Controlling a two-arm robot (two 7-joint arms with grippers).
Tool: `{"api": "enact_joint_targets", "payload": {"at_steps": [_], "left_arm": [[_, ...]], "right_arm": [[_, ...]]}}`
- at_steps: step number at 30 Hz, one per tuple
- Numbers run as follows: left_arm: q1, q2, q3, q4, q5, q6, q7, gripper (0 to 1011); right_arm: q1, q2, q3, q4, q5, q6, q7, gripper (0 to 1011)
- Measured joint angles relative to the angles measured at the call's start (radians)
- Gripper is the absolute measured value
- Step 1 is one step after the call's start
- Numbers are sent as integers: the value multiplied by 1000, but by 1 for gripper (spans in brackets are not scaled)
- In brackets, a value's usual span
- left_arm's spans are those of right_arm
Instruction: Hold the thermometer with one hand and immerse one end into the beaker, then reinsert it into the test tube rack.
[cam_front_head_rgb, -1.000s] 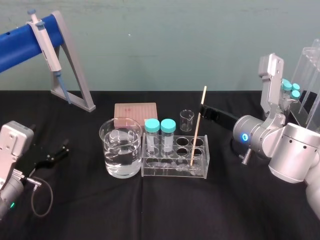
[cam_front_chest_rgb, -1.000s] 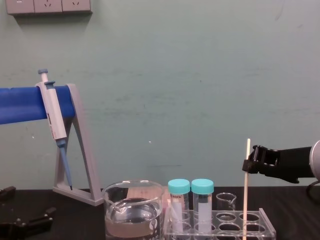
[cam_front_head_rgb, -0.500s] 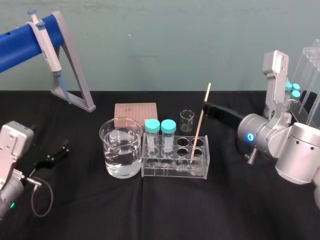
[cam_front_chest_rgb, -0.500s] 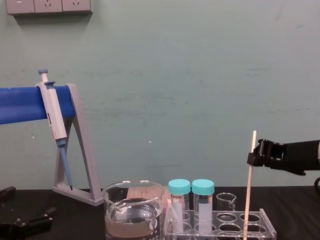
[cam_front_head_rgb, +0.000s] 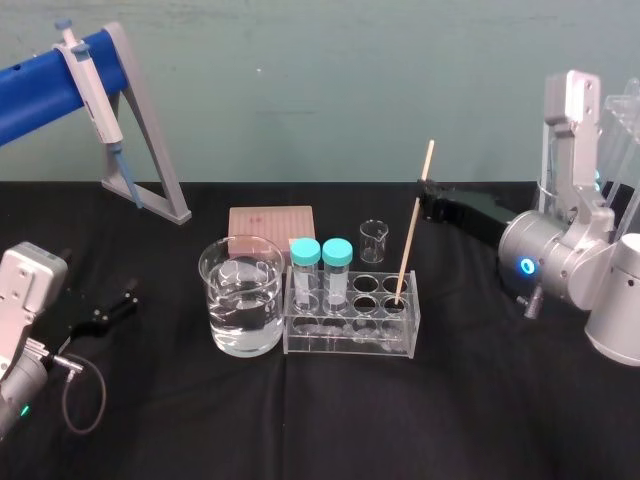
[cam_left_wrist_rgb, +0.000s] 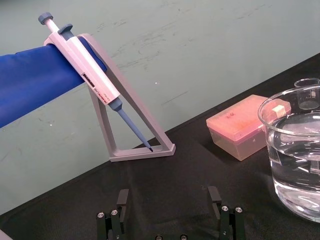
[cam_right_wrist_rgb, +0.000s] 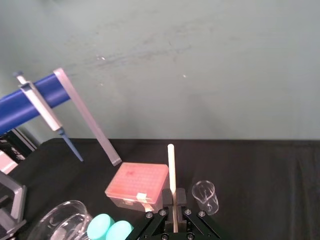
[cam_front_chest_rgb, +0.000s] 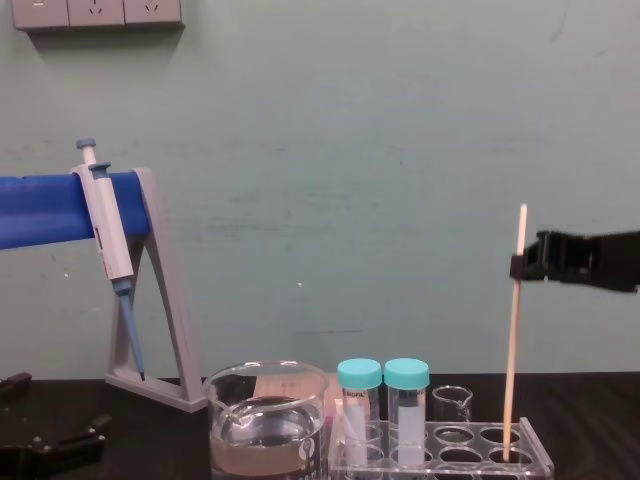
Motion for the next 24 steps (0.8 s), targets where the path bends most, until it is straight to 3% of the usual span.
{"api": "enact_joint_targets", "payload": {"at_steps": [11, 18, 24], "left_arm": [[0, 0, 0, 0, 0, 0, 0, 1004], [0, 0, 0, 0, 0, 0, 0, 1004], [0, 0, 0, 0, 0, 0, 0, 1004]], "right_arm": [[-13, 56, 22, -135, -58, -7, 53, 44], [-5, 91, 19, -232, -114, -48, 138, 43], [28, 78, -10, -271, -143, -62, 204, 44]]}}
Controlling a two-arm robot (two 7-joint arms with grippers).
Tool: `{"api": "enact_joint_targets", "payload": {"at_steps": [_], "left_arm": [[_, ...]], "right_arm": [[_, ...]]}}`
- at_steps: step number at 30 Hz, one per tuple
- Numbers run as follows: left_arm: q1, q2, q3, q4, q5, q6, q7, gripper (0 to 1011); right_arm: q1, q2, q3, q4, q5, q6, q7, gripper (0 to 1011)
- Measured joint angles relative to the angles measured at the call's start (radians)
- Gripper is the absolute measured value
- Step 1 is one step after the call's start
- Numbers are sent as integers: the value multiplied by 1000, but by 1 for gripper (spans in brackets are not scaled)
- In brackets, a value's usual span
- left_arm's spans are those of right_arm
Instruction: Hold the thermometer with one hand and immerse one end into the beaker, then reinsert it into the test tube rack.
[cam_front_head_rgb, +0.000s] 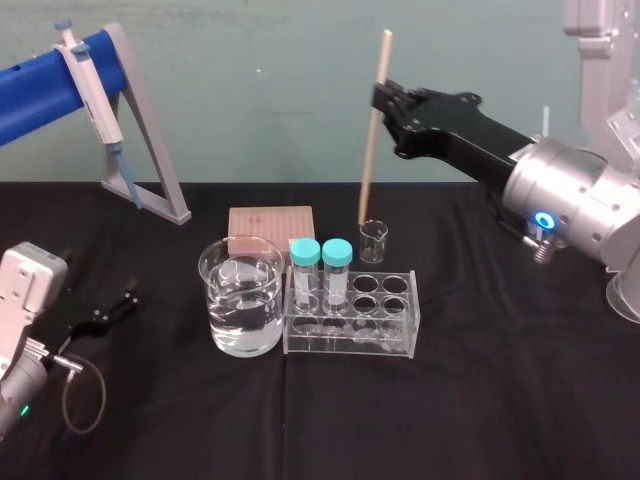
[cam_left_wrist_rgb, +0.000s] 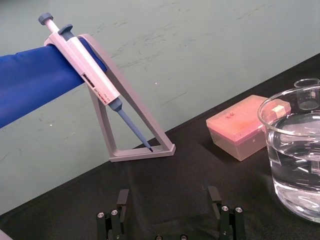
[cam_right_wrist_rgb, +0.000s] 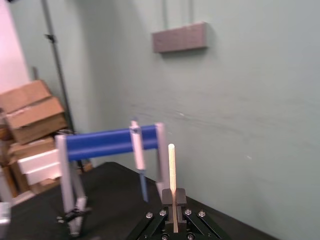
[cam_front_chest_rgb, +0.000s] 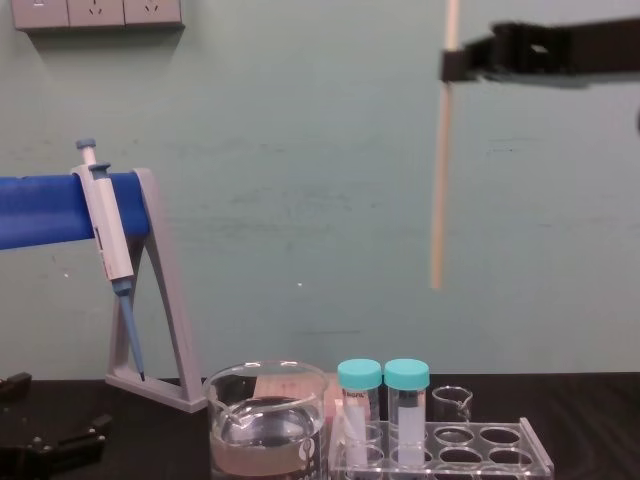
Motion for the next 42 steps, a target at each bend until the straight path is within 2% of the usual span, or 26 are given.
{"api": "enact_joint_targets", "payload": {"at_steps": [3, 6, 10, 14, 21, 26, 31, 32, 42], "left_arm": [[0, 0, 0, 0, 0, 0, 0, 1004], [0, 0, 0, 0, 0, 0, 0, 1004], [0, 0, 0, 0, 0, 0, 0, 1004], [0, 0, 0, 0, 0, 0, 0, 1004], [0, 0, 0, 0, 0, 0, 0, 1004], [0, 0, 0, 0, 0, 0, 0, 1004], [0, 0, 0, 0, 0, 0, 0, 1003], [0, 0, 0, 0, 0, 0, 0, 1004], [0, 0, 0, 0, 0, 0, 0, 1004]], "right_arm": [[19, -17, -18, 4, -8, -2, 18, 43], [58, -62, -61, 39, -32, -6, 36, 43], [85, -101, -96, 72, -59, -14, 43, 43], [118, -159, -148, 140, -105, -23, 52, 43], [141, -221, -195, 237, -153, -33, 62, 43], [142, -251, -212, 295, -175, -48, 68, 43], [129, -277, -217, 352, -187, -89, 88, 43], [120, -290, -218, 375, -193, -115, 96, 43], [93, -319, -218, 431, -230, -162, 101, 43]]}}
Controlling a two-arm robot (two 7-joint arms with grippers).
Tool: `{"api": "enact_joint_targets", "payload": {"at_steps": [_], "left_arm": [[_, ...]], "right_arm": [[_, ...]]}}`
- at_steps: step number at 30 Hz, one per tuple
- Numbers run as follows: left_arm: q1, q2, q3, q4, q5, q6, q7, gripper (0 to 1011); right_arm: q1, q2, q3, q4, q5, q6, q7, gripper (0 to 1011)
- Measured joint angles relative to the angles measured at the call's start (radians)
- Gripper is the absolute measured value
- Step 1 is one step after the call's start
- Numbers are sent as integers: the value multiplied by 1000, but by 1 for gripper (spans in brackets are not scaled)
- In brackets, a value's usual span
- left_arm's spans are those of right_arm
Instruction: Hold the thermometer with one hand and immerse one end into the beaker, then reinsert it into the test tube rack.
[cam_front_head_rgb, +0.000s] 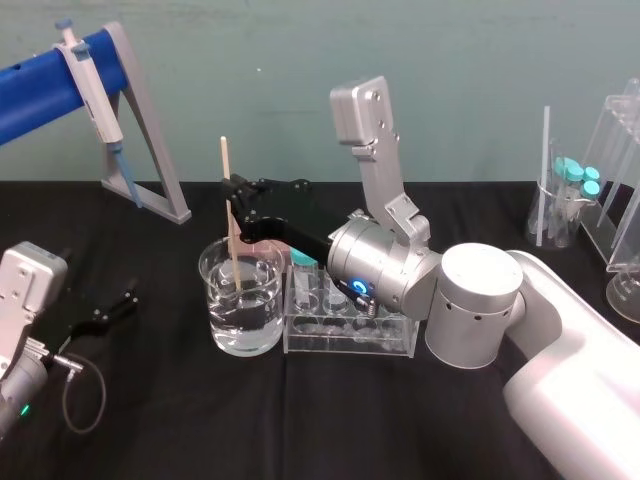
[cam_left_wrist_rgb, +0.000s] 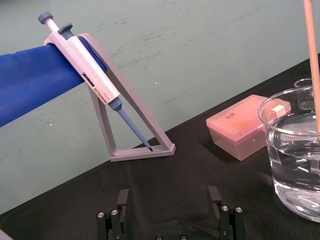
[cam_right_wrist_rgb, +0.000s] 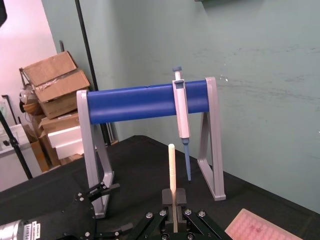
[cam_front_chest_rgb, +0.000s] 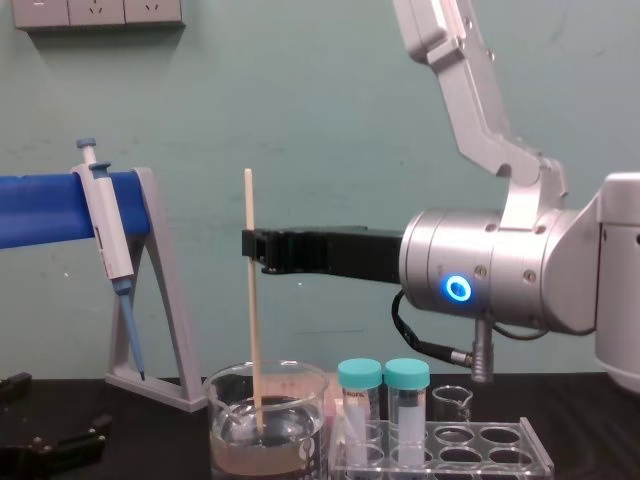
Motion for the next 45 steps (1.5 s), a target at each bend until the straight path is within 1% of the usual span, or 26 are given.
{"api": "enact_joint_targets", "payload": {"at_steps": [7, 19, 45], "left_arm": [[0, 0, 0, 0, 0, 0, 0, 1004], [0, 0, 0, 0, 0, 0, 0, 1004], [0, 0, 0, 0, 0, 0, 0, 1004]], "right_arm": [[-10, -14, 11, 25, -29, -20, 0, 43], [-24, -32, 37, 44, -48, -16, 3, 43], [-23, -30, 34, 43, -46, -15, 3, 43]]}}
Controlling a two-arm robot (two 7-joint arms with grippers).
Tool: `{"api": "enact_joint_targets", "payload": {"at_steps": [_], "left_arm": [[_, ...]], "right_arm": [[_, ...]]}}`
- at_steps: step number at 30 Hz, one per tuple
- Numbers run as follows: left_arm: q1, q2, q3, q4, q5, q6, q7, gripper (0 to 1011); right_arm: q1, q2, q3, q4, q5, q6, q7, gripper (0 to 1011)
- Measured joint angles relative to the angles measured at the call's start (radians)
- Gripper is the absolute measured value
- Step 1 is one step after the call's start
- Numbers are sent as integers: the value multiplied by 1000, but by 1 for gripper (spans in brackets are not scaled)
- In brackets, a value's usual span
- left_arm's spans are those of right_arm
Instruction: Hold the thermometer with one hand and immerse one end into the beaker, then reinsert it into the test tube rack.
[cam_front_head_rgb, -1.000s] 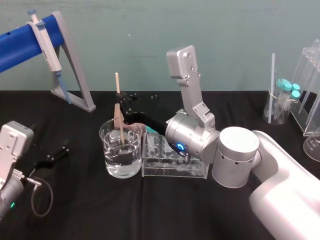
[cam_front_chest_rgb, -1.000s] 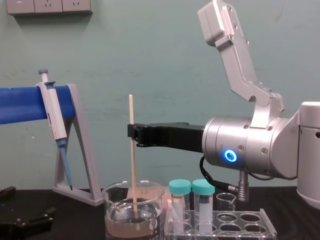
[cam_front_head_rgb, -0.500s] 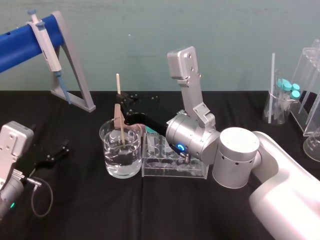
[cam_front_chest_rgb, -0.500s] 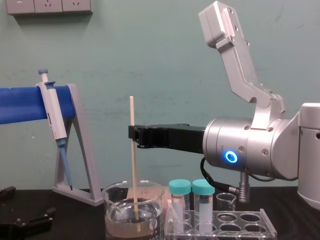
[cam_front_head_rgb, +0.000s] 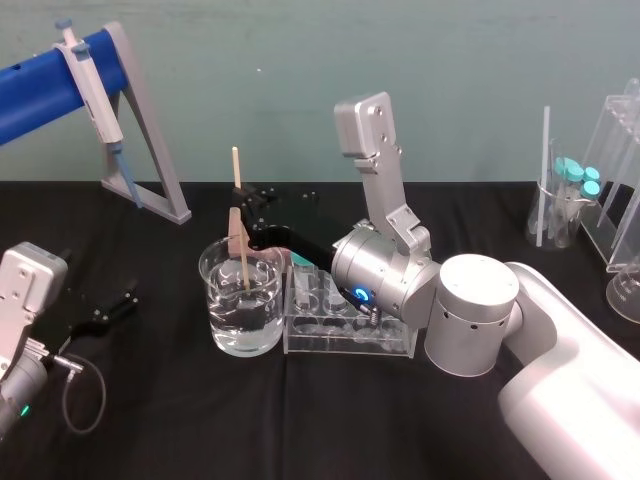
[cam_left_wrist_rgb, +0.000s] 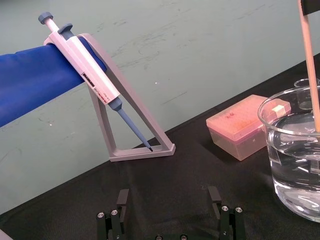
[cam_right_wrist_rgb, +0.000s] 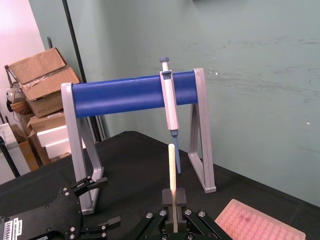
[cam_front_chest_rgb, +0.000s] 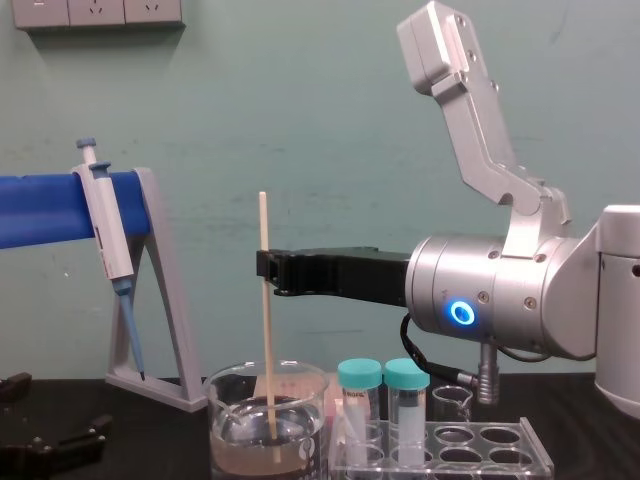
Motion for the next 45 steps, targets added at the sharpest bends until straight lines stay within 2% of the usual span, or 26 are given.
{"api": "enact_joint_targets", "payload": {"at_steps": [45], "left_arm": [[0, 0, 0, 0, 0, 0, 0, 1004]], "right_arm": [[1, 0, 0, -1, 1, 0, -1, 43]]}}
